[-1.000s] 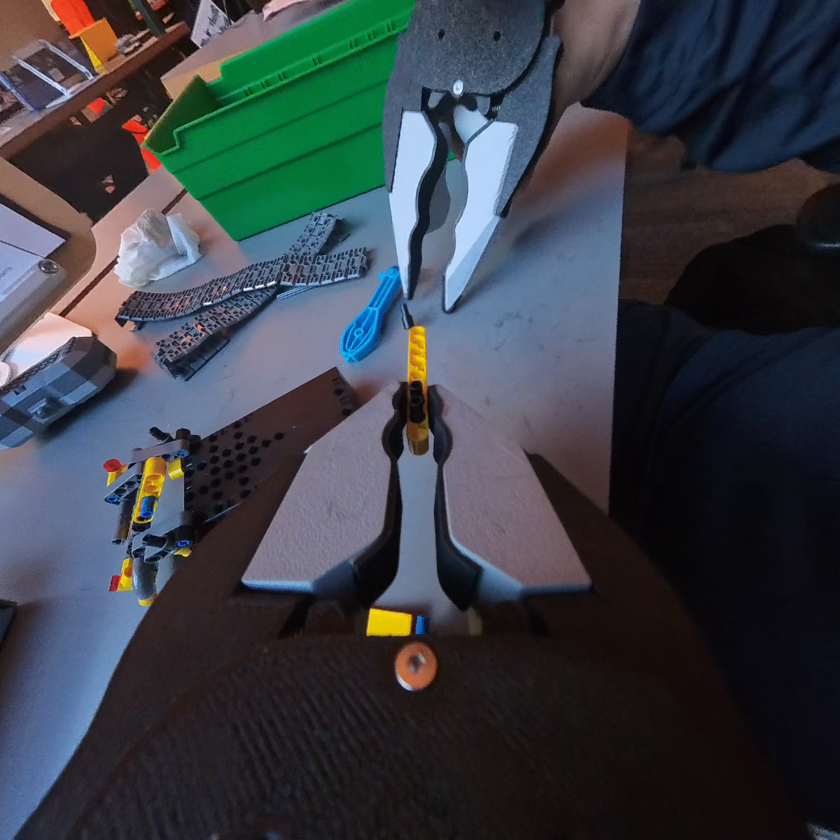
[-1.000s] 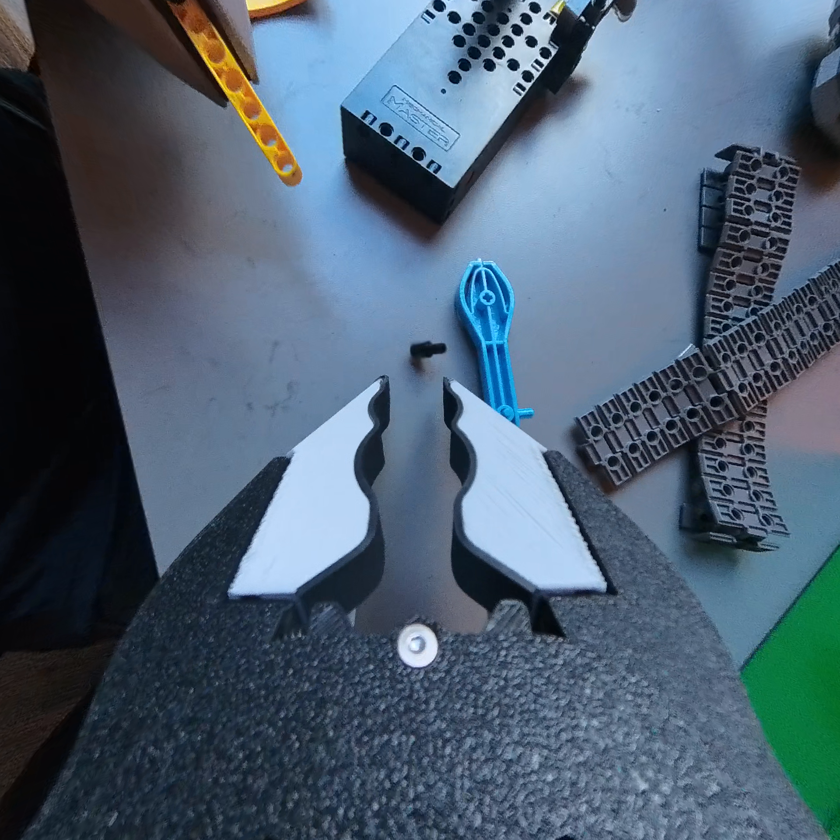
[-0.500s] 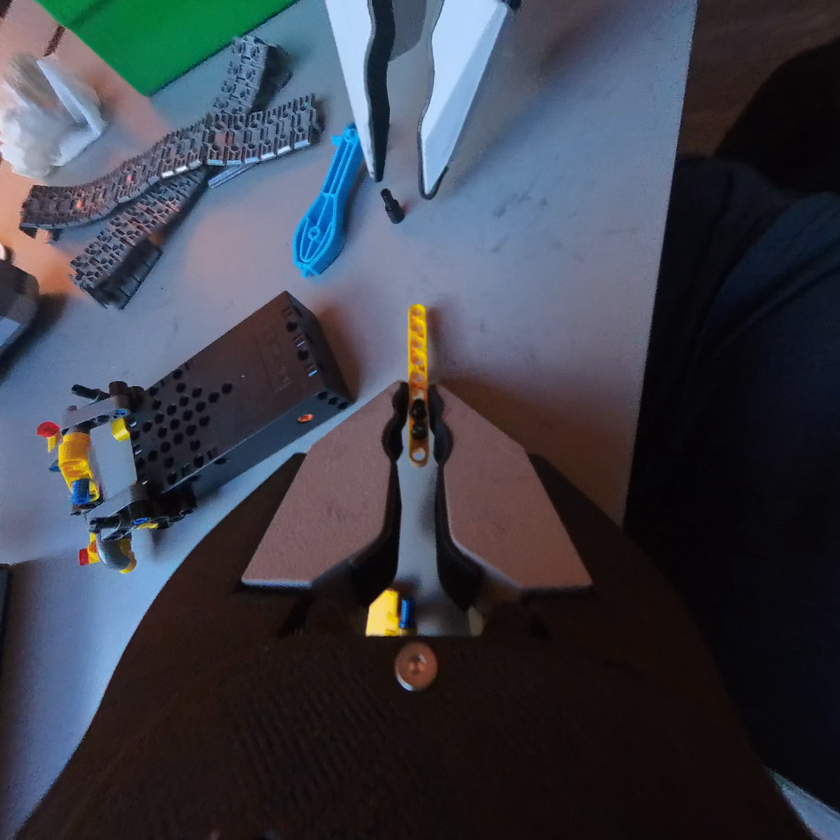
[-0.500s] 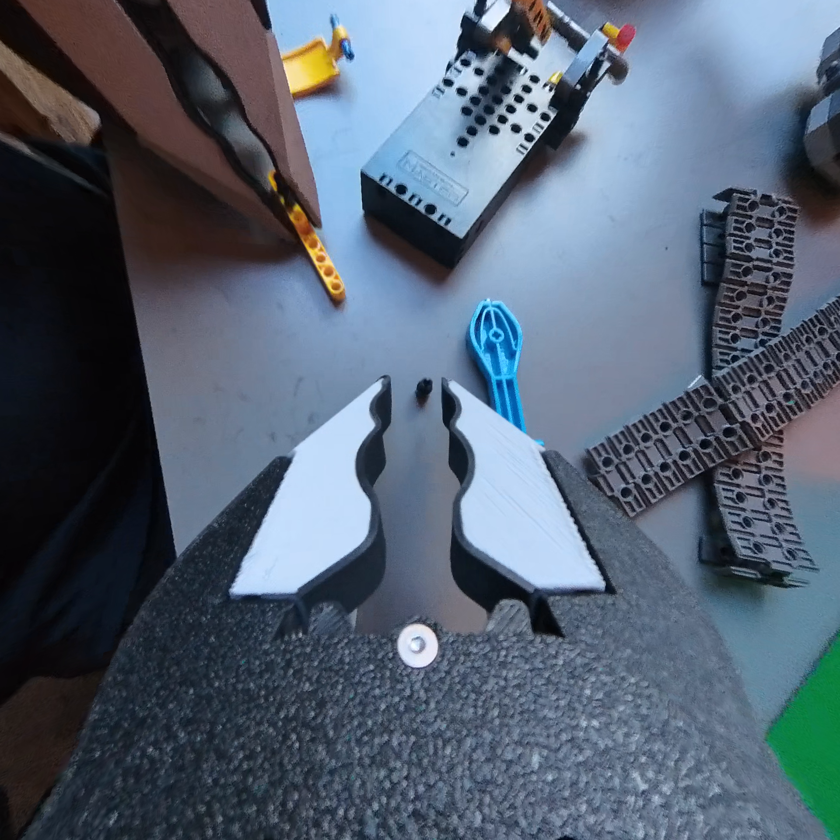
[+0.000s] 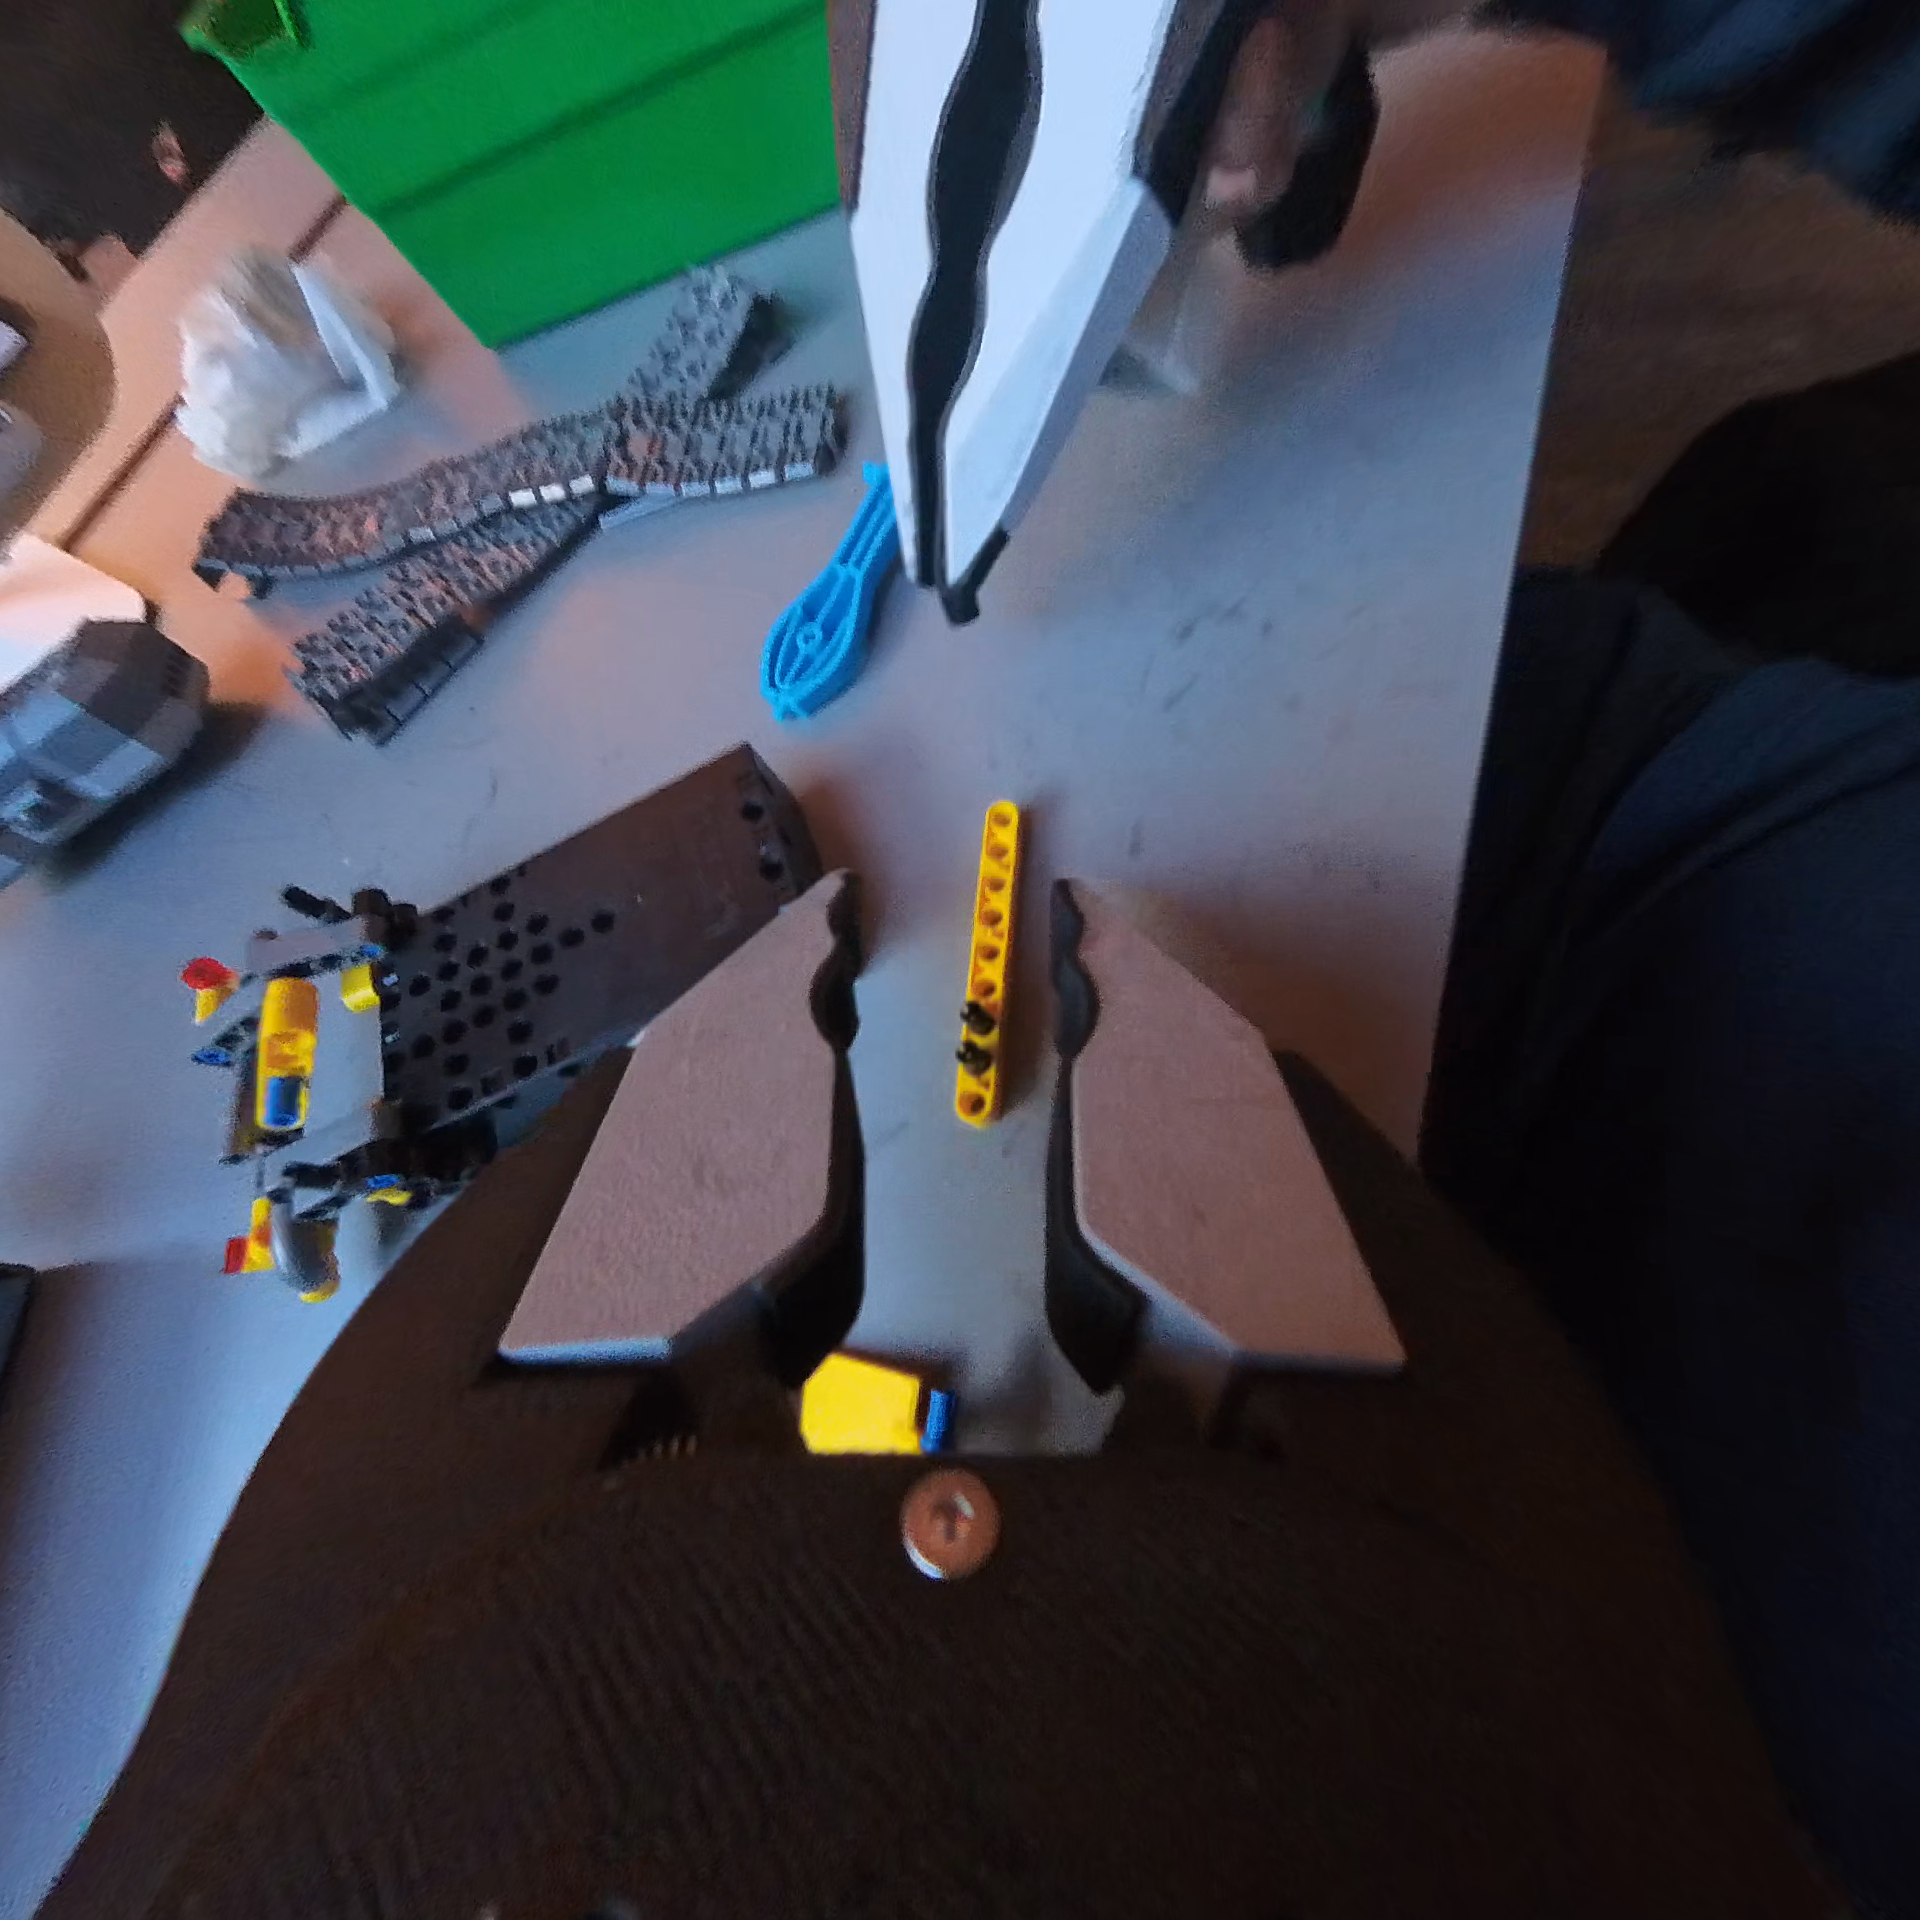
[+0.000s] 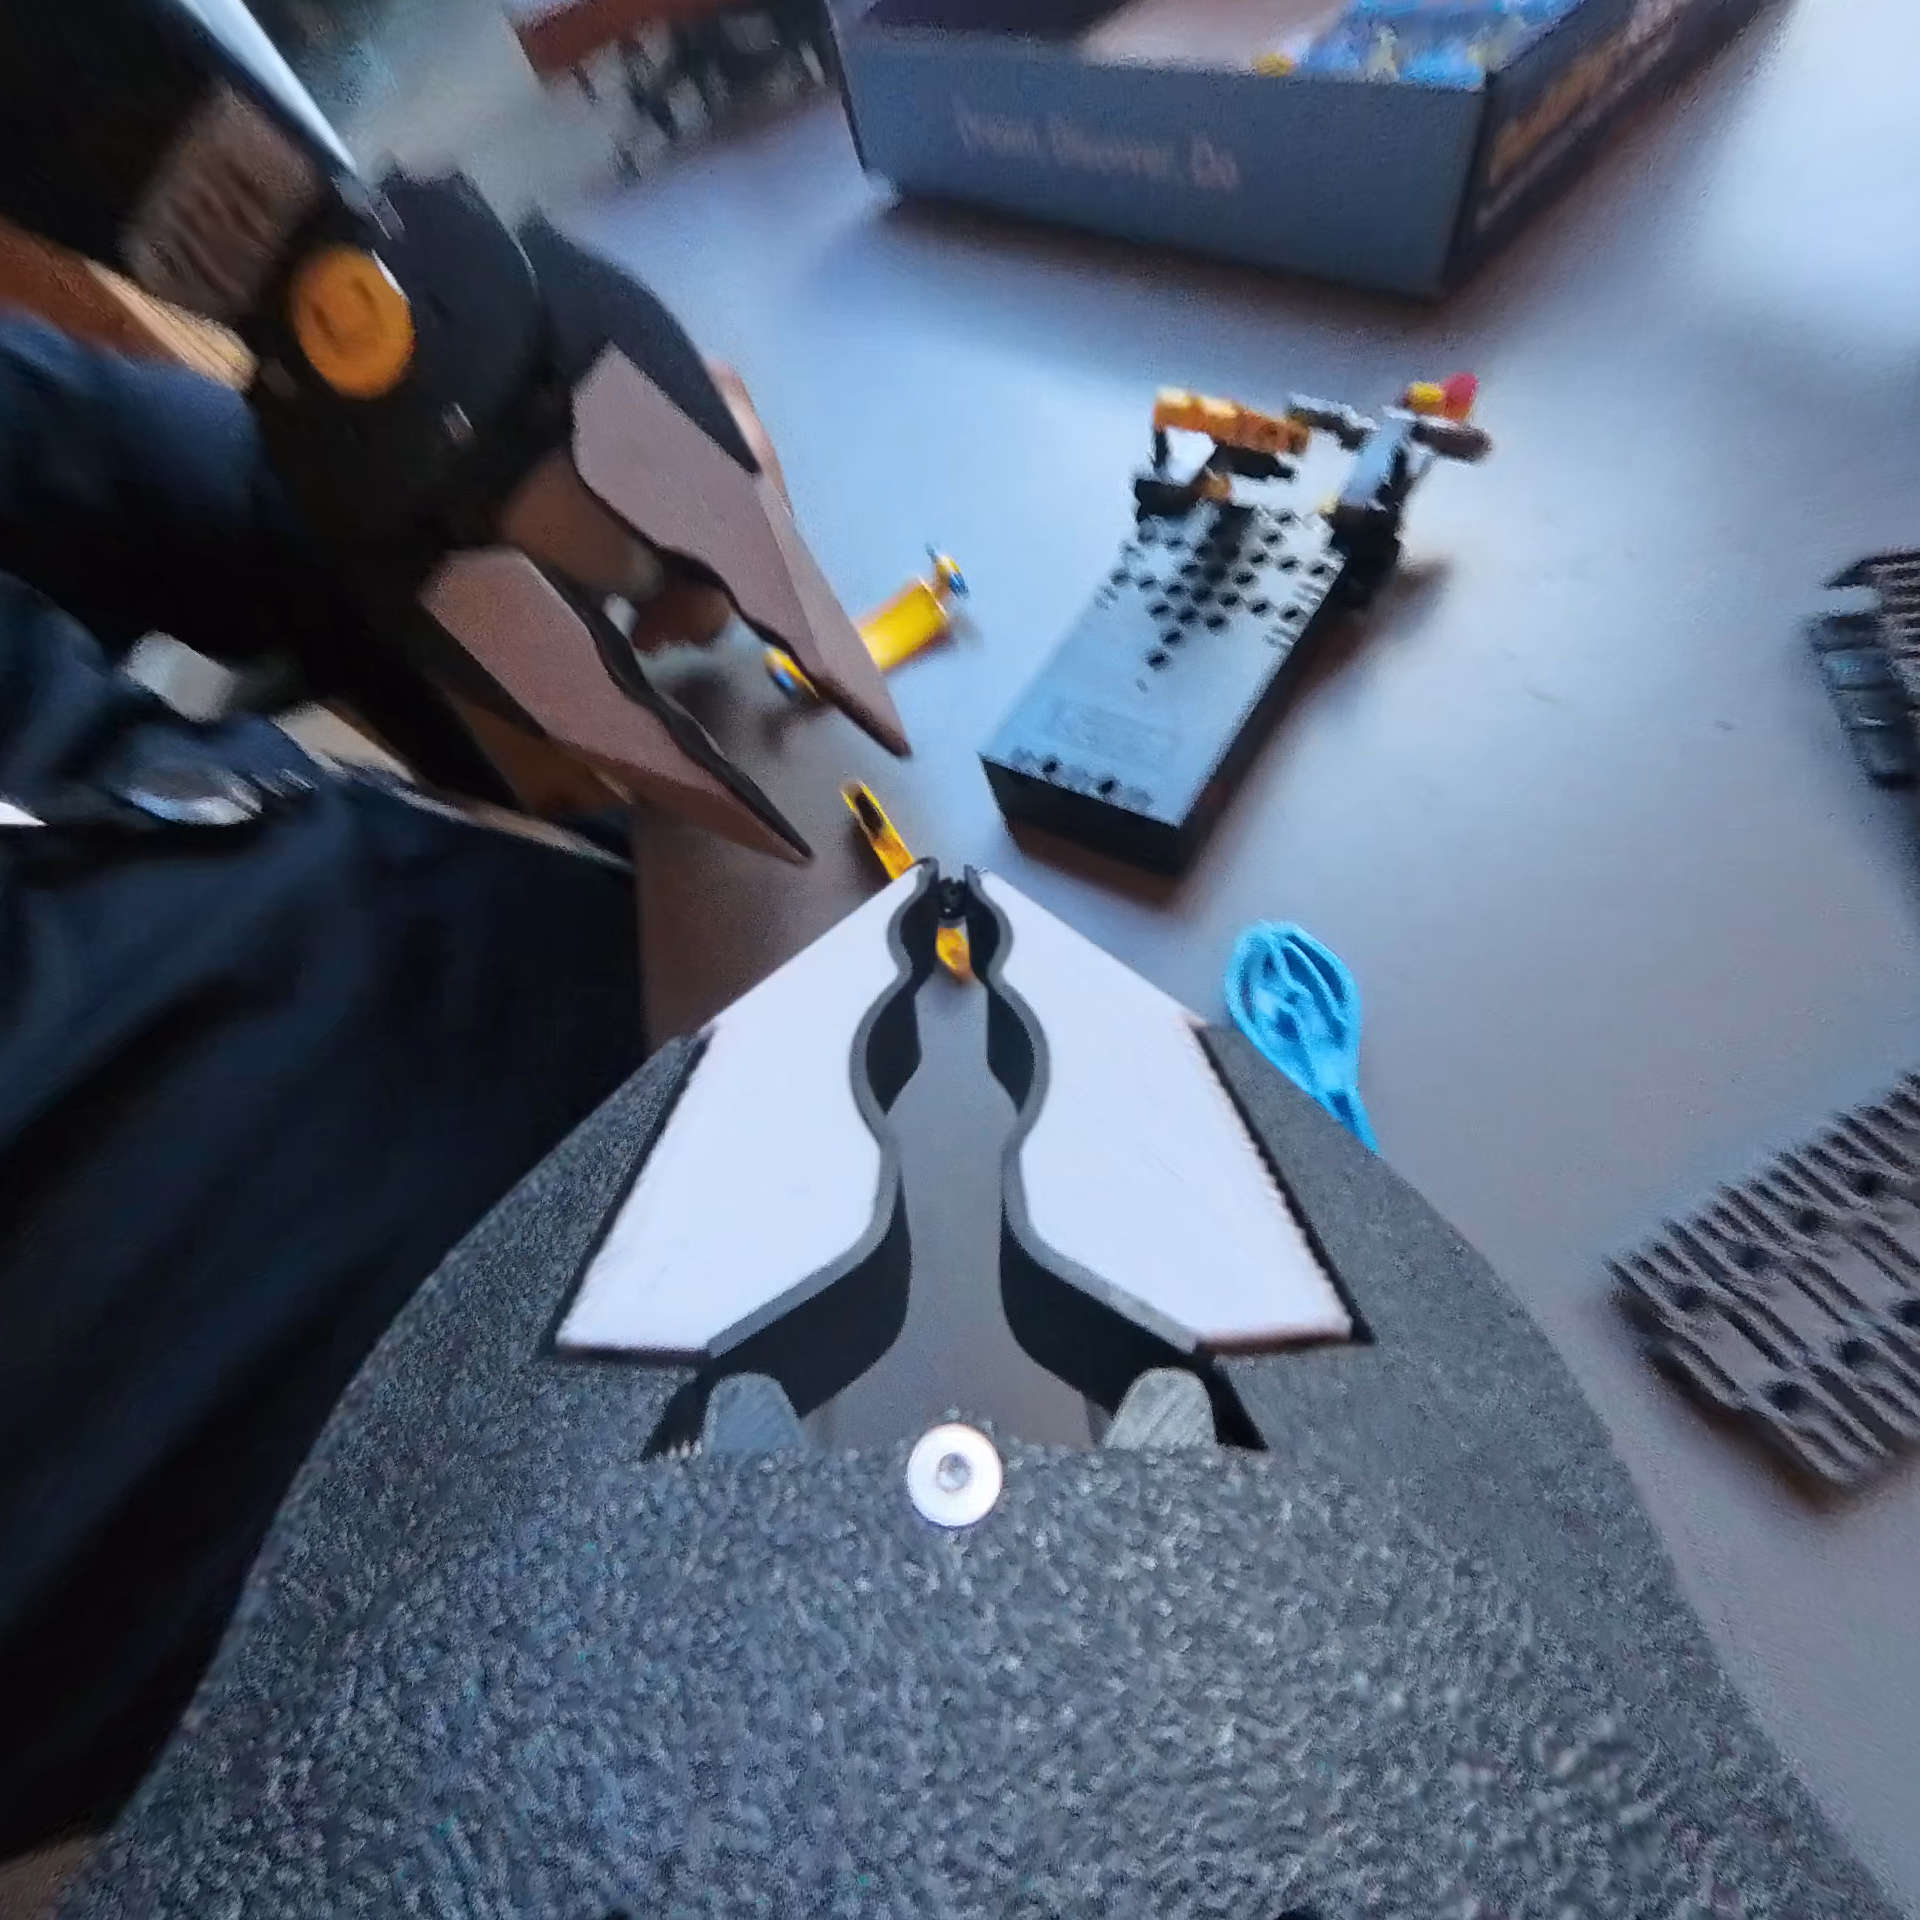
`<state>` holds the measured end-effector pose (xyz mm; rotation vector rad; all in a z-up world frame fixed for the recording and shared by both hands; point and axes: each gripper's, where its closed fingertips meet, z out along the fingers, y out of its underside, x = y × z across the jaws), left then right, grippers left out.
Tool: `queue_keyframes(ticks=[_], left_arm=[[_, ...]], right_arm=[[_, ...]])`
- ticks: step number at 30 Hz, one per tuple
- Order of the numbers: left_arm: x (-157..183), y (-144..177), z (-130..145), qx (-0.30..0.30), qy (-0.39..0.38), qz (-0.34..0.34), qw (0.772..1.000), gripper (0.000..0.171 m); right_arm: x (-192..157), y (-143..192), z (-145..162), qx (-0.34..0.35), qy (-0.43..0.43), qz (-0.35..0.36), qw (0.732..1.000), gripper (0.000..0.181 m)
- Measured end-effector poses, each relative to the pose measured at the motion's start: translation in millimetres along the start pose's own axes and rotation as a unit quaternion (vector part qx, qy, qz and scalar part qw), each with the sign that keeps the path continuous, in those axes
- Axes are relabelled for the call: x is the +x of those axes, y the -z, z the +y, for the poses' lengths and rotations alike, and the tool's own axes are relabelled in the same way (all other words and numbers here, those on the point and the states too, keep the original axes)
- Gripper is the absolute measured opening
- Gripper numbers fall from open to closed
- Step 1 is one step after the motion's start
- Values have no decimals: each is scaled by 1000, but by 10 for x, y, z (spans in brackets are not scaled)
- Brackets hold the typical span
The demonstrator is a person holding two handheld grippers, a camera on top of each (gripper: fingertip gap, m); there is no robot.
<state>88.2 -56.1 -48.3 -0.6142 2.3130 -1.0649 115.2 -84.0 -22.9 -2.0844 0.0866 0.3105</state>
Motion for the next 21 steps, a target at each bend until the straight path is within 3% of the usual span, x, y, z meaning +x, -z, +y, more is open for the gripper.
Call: queue_keyframes(ticks=[6,14,21], left_arm=[[-34,191,-341,85,41,-4,996,21],[-72,252,-363,110,92,16,990,9],[-94,288,-344,98,30,-2,995,5]], right_arm=[[-316,-131,-359,85,-89,-102,987,3],[-441,-309,-433,77,-62,-80,992,3],[-438,-260,-380,47,4,-43,998,3]])
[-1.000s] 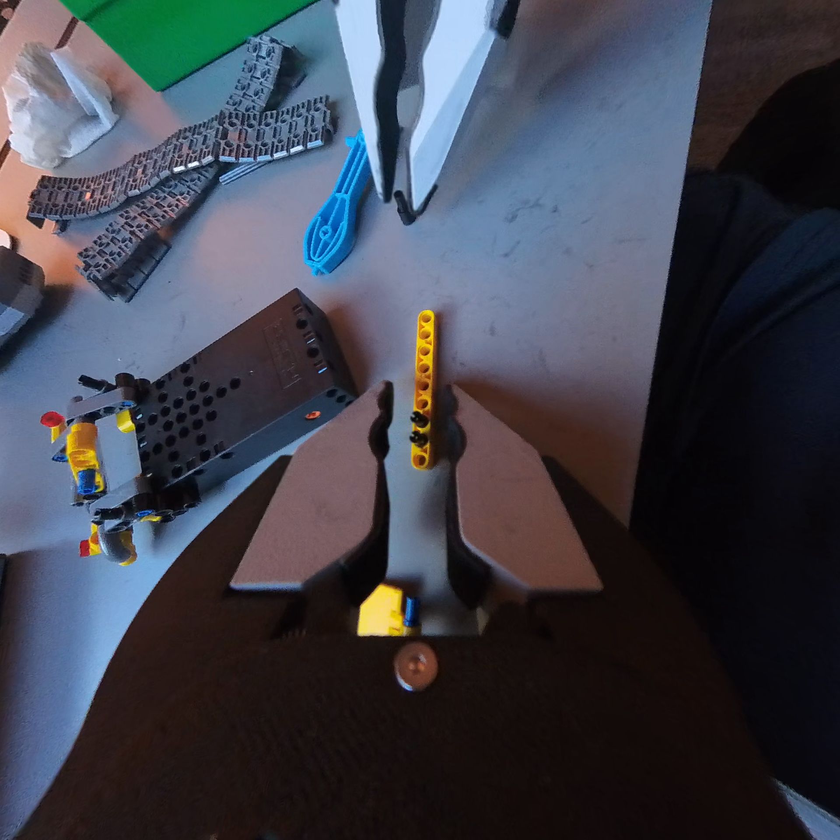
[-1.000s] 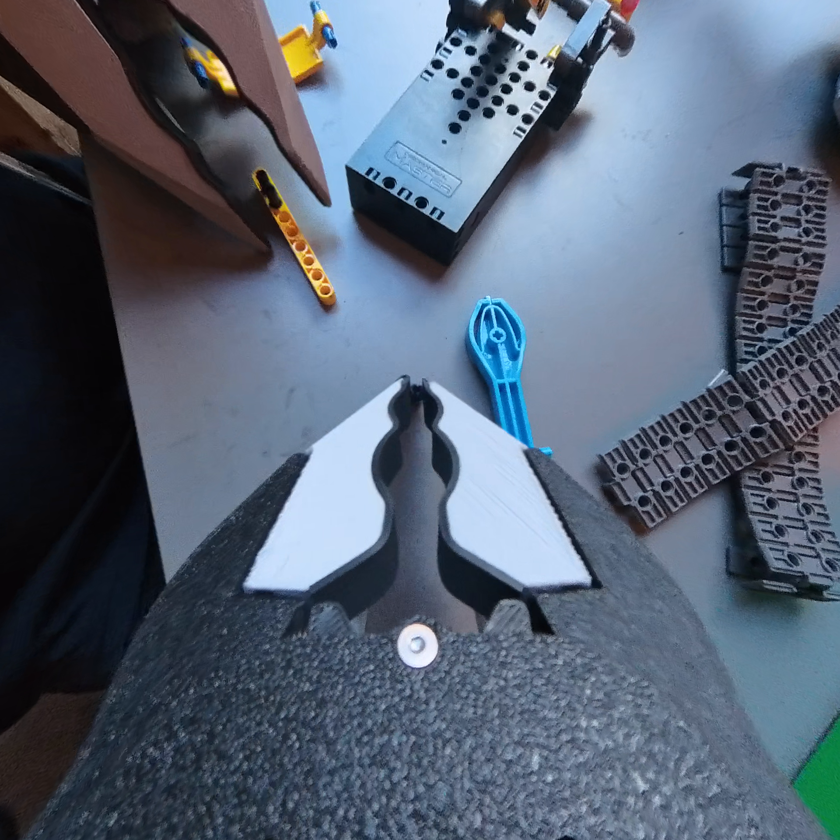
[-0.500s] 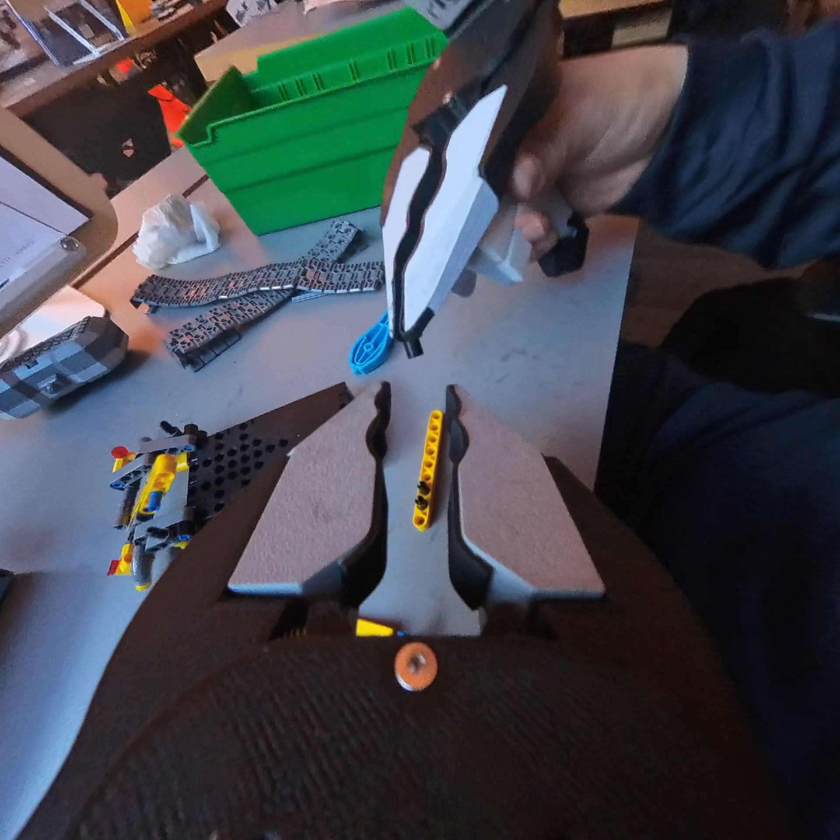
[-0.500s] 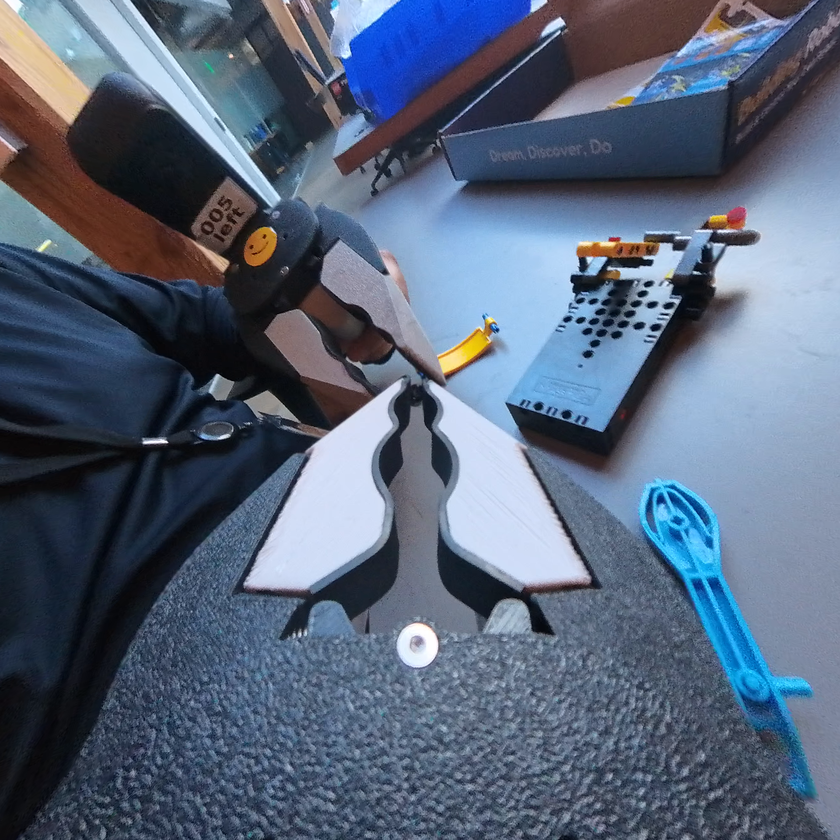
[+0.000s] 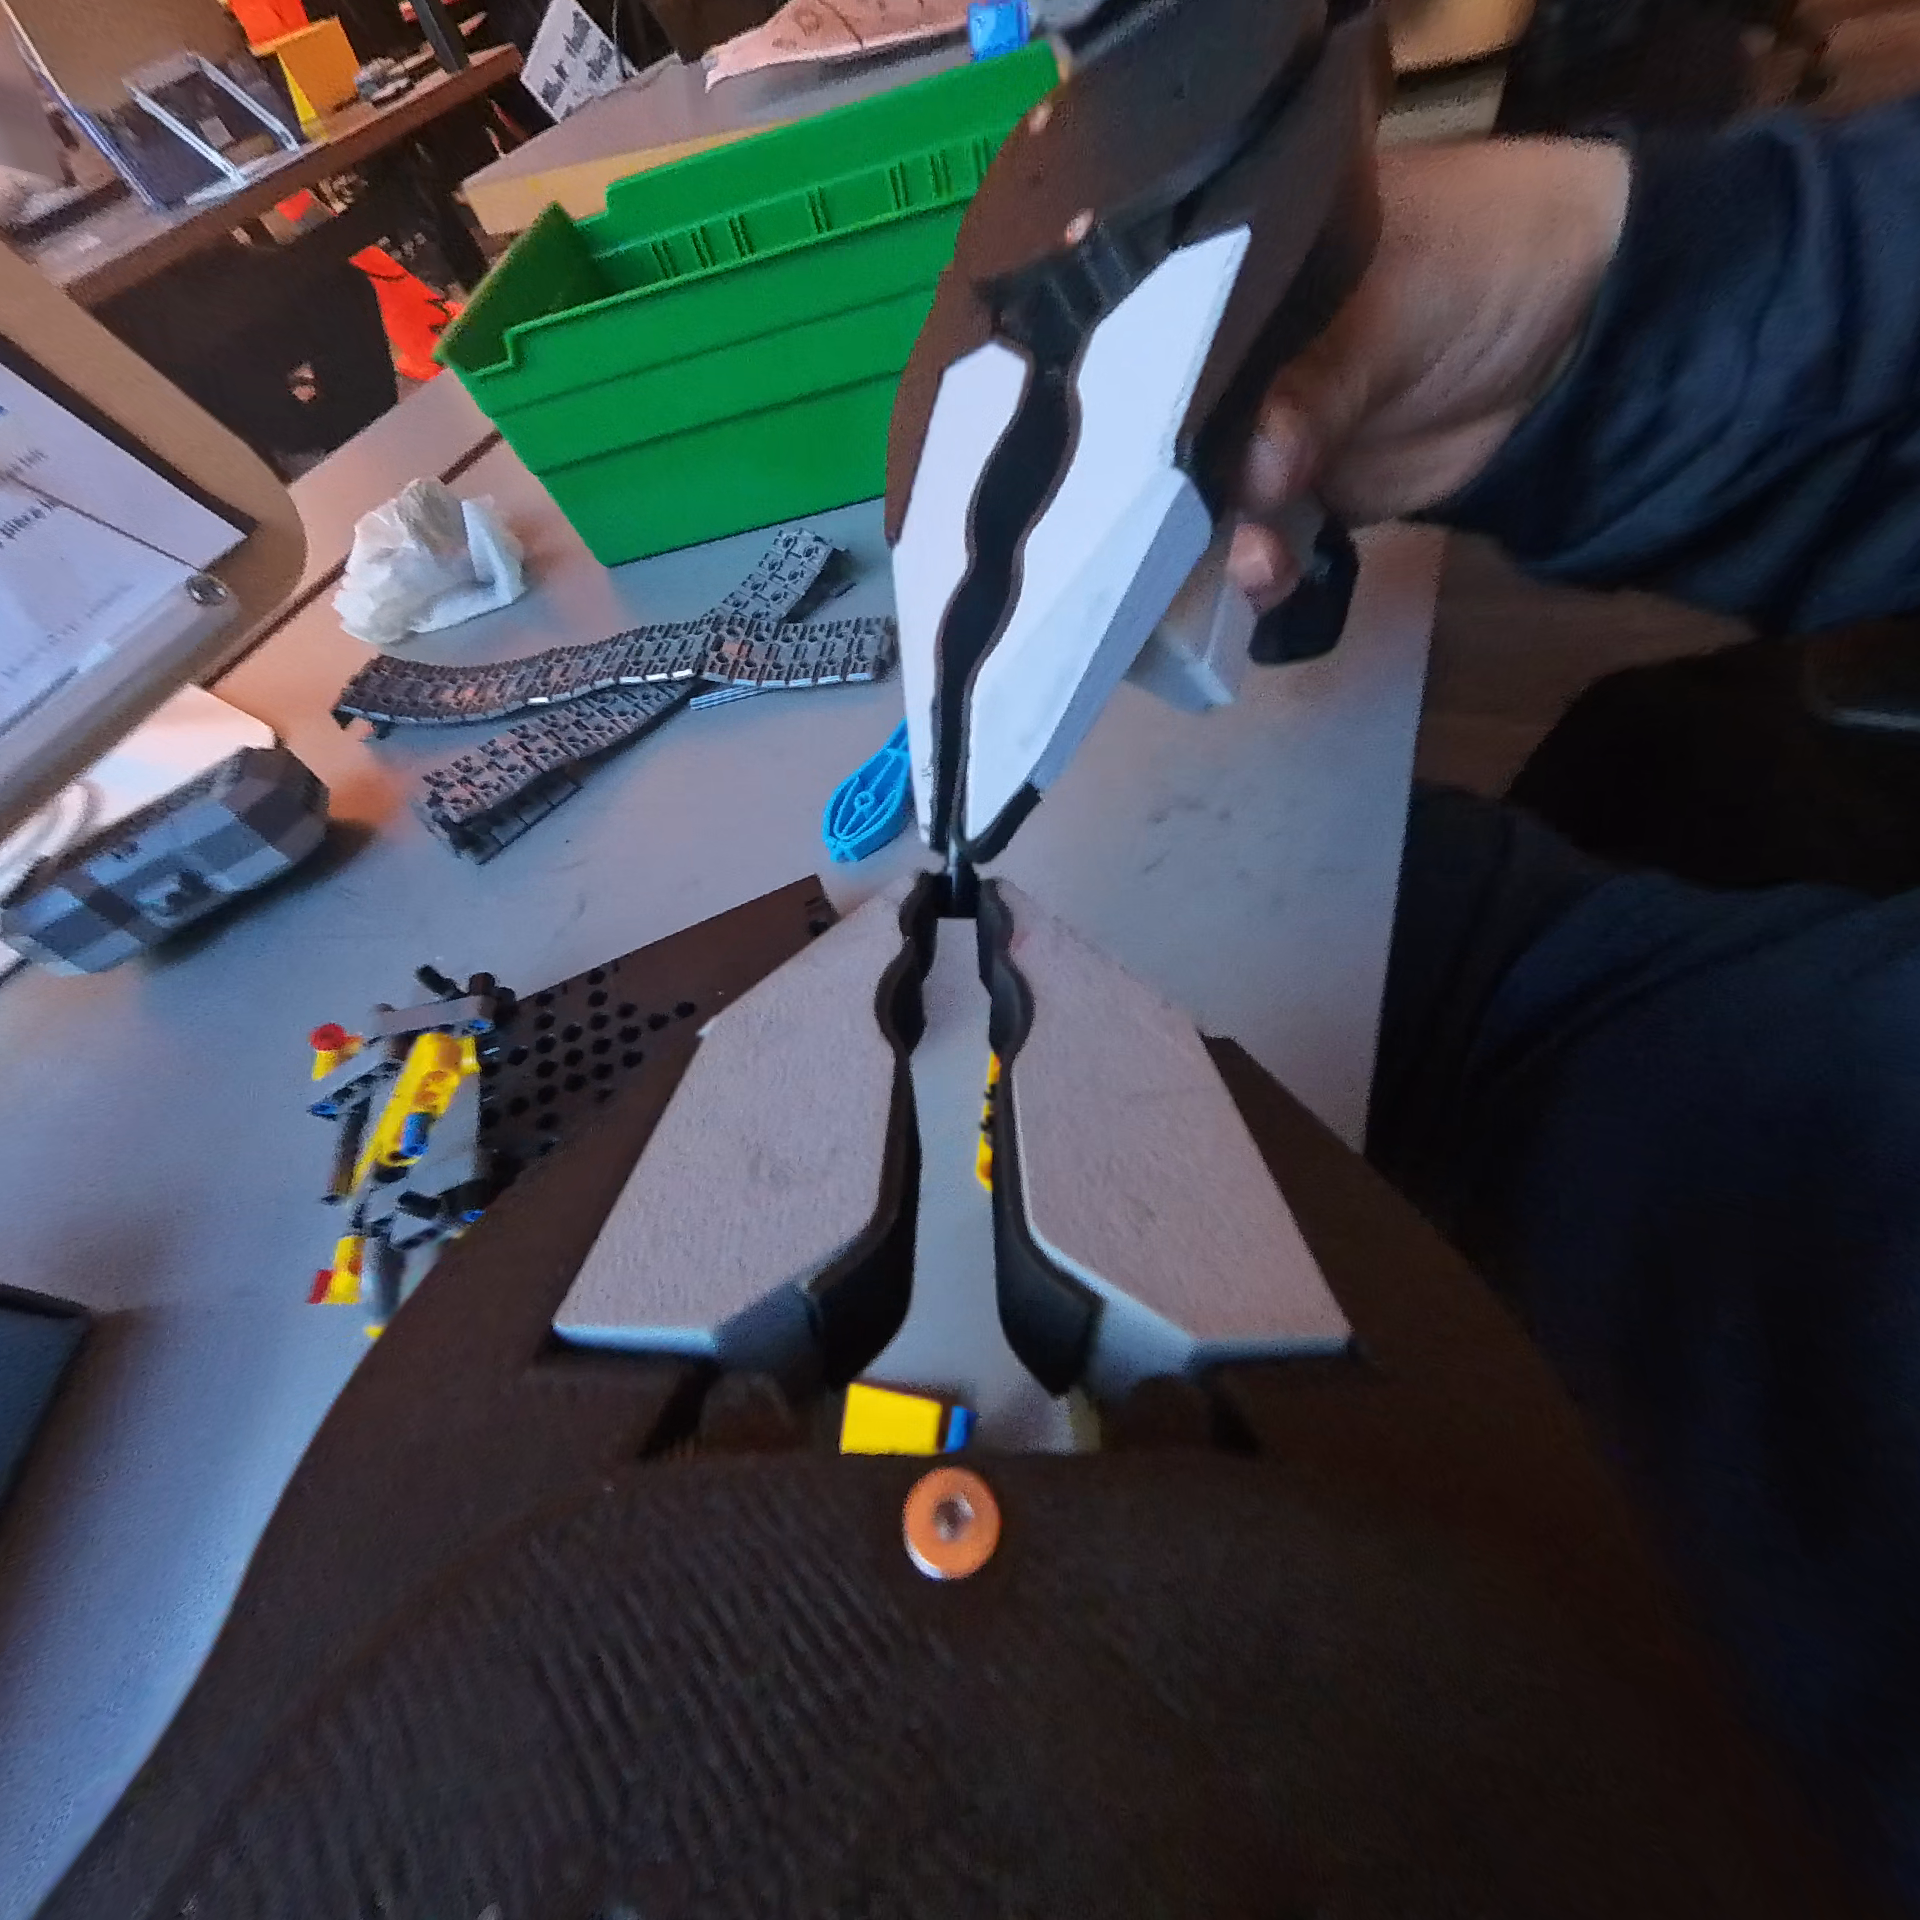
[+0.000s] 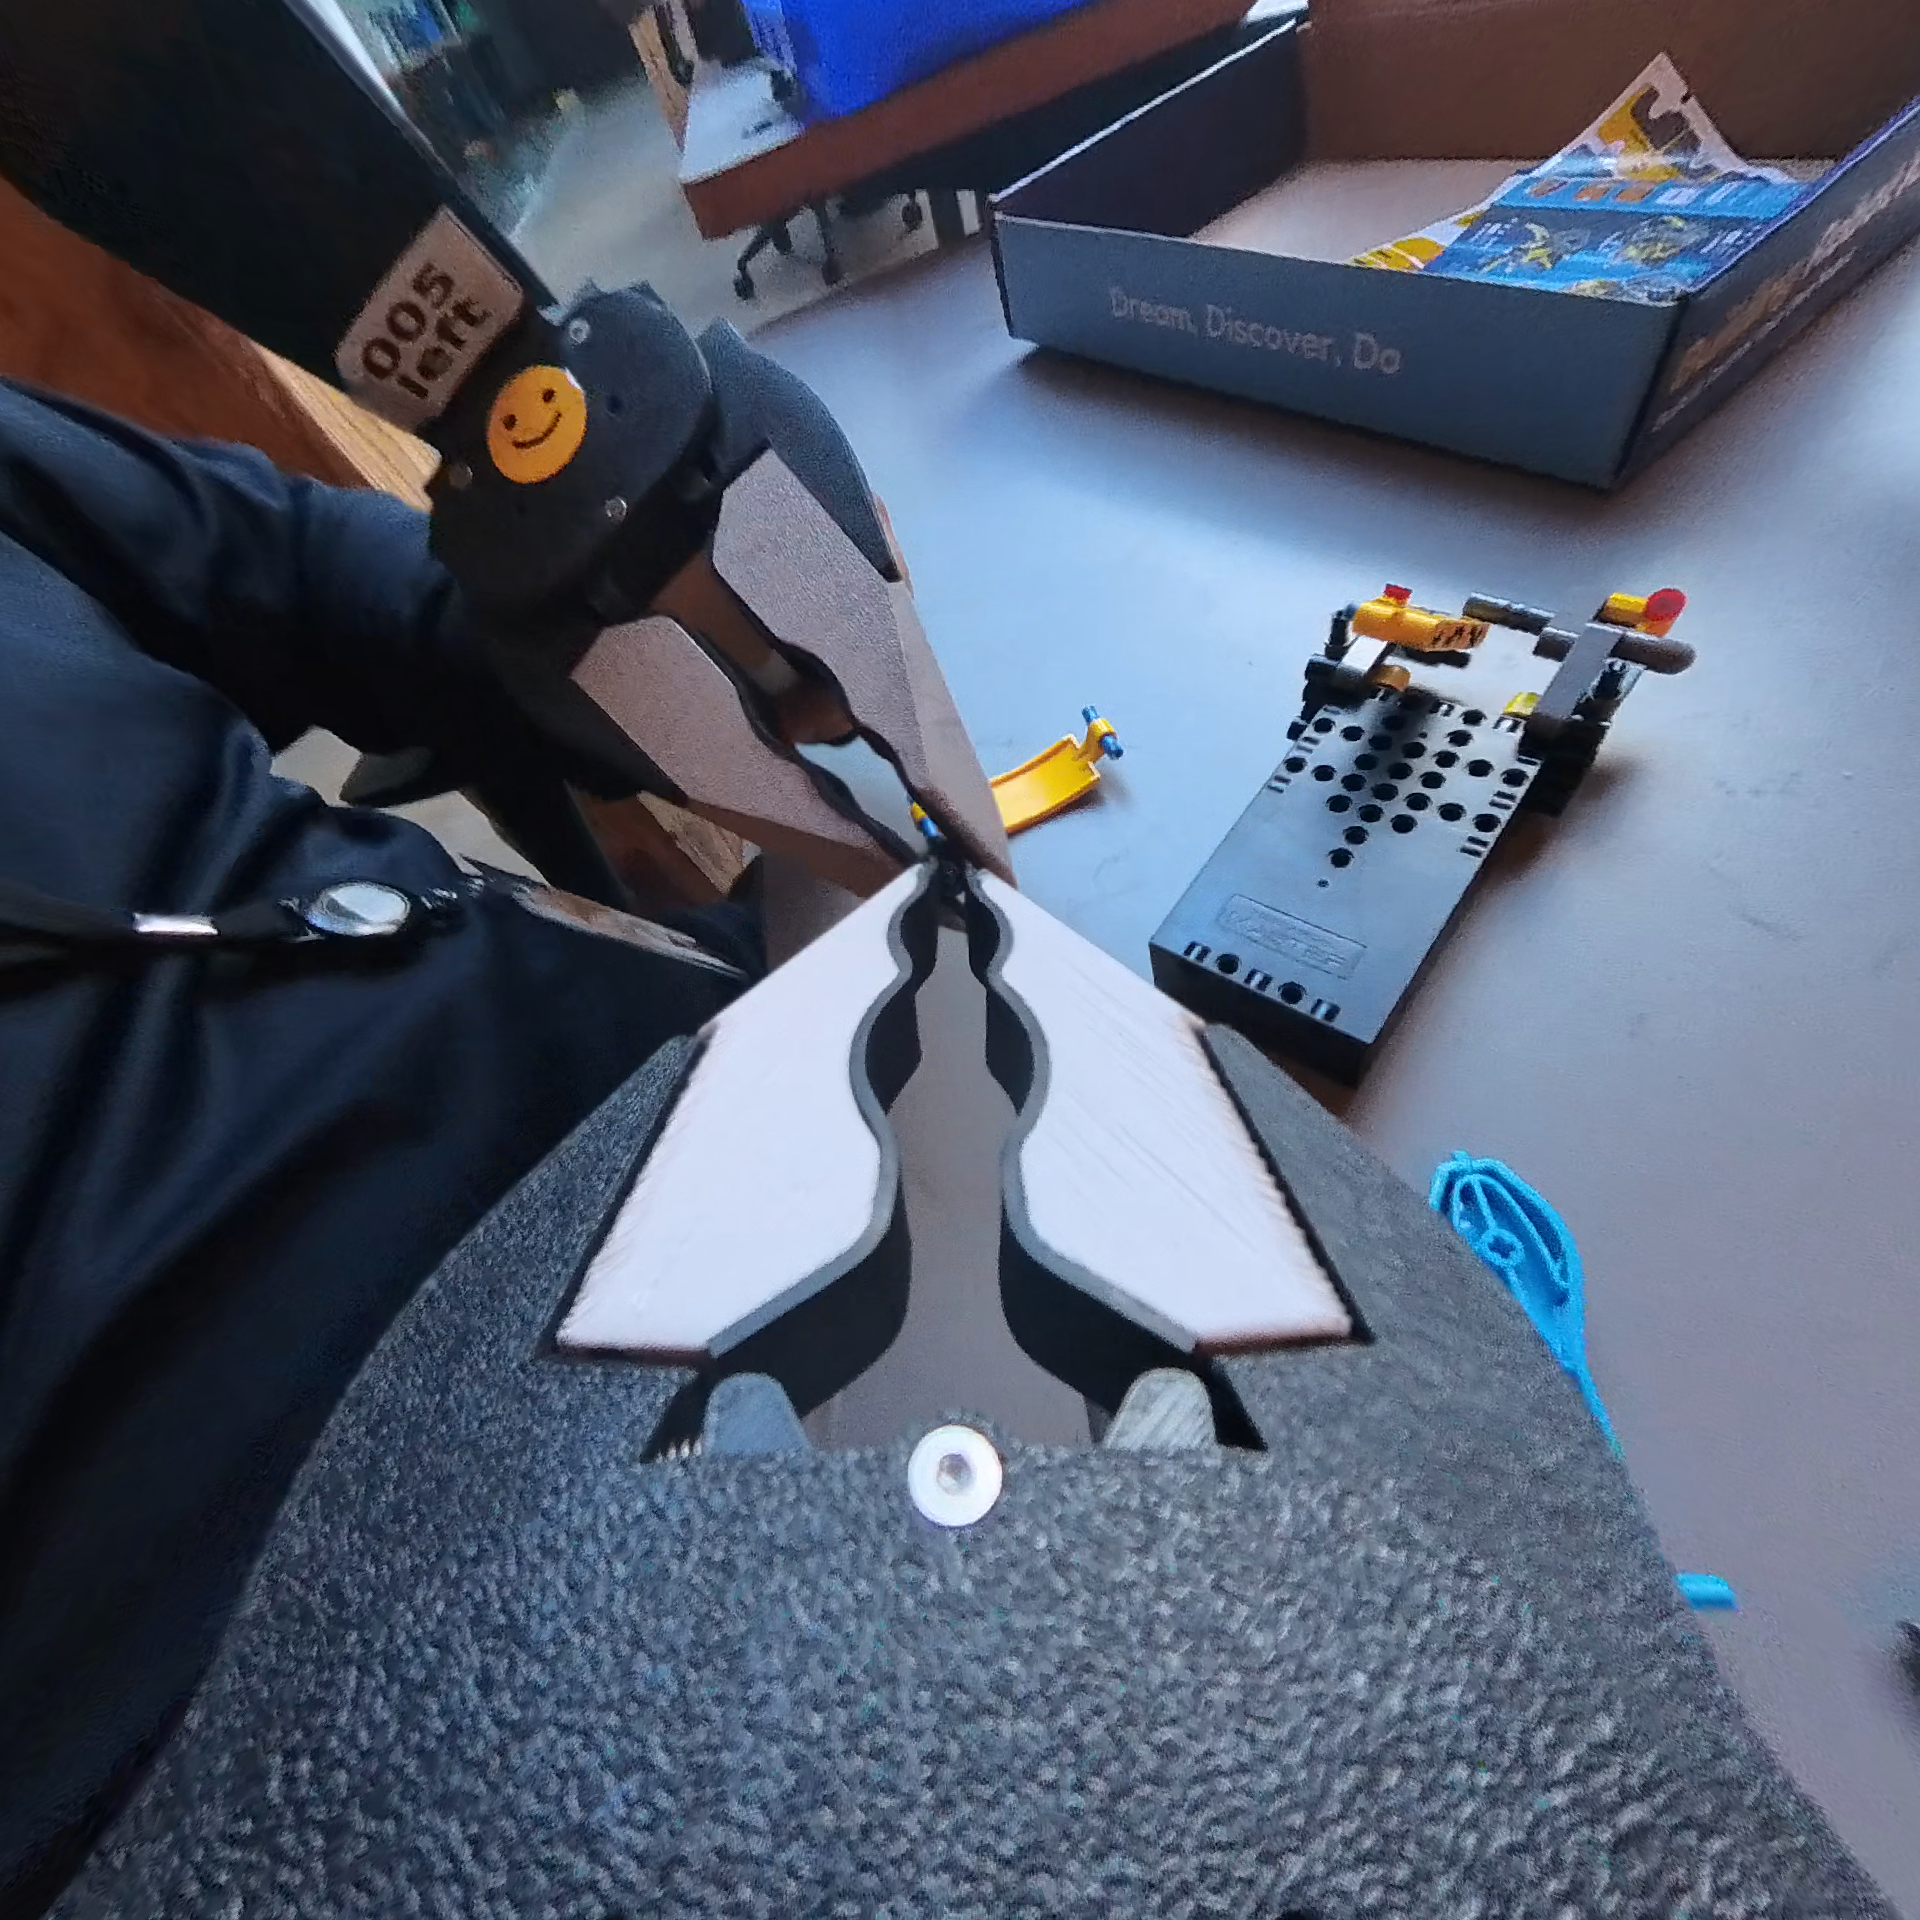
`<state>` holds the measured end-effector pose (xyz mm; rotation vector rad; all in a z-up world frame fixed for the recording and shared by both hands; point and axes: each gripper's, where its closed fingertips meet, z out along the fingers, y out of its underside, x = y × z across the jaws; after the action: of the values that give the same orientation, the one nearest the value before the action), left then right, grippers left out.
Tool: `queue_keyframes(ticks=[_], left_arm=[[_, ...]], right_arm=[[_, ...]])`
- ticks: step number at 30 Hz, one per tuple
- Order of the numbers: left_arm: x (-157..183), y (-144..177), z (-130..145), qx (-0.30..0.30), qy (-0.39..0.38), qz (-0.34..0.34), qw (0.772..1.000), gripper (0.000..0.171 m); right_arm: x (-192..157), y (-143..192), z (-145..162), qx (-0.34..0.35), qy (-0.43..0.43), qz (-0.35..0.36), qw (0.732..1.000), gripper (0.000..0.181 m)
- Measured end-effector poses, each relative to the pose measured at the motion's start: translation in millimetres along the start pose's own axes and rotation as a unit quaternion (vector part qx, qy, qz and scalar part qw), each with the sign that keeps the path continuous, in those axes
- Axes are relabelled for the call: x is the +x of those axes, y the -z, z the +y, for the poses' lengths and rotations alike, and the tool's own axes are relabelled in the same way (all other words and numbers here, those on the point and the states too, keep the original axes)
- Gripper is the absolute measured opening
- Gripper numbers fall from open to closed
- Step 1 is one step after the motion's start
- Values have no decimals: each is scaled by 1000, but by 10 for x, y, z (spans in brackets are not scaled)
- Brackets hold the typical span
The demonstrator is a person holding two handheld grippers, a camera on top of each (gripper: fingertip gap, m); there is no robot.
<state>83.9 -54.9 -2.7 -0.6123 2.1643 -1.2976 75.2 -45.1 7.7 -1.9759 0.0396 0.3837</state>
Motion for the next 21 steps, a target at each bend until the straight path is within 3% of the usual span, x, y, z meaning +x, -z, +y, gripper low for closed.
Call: queue_keyframes(ticks=[8,14,18,21], left_arm=[[-53,-11,81,-42,-103,-46,993,5],[-60,-30,126,-64,-139,-55,987,5],[-46,-27,69,-42,-135,-59,988,4],[-44,60,-116,14,-151,-70,986,5]], right_arm=[[82,71,179,-65,67,47,995,0],[26,23,157,-97,162,91,978,11],[16,17,82,-80,163,96,979,10],[-32,99,-40,-53,158,91,982,9]])
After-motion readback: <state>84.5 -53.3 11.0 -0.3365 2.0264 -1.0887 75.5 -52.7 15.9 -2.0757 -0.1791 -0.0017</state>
